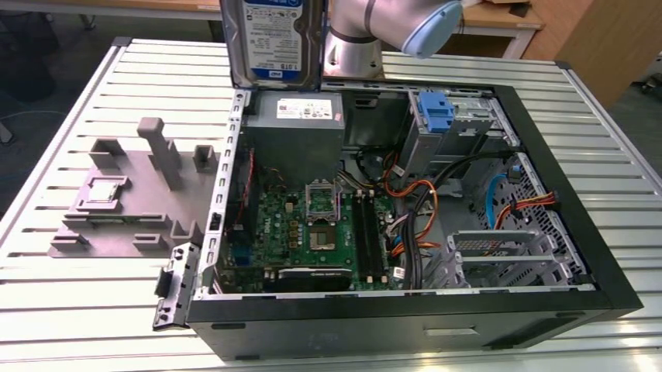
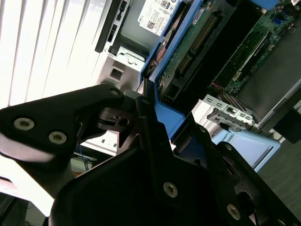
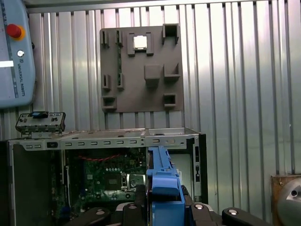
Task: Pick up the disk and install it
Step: 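Pick up the disk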
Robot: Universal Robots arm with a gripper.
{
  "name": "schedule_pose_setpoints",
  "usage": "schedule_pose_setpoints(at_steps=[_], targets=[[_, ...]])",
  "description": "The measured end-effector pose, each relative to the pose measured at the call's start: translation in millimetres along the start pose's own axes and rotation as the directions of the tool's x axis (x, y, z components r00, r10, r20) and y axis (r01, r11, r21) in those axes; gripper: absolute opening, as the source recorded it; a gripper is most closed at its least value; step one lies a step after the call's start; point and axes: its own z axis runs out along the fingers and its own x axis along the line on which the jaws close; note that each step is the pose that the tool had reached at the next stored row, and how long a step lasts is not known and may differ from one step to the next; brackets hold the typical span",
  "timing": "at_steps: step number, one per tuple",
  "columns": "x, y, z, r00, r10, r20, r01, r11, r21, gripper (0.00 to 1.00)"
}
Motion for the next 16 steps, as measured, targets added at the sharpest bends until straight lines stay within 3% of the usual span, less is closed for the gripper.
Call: schedule_pose_setpoints(at_steps=[9,16], targets=[[2.8,-0.6,0.0,1.0,0.0,-0.0032,0.0,1.0,0.0001,0.37],[2.5,-5.8,0.0,1.0,0.0,-0.0032,0.0,1.0,0.0001,0.37]])
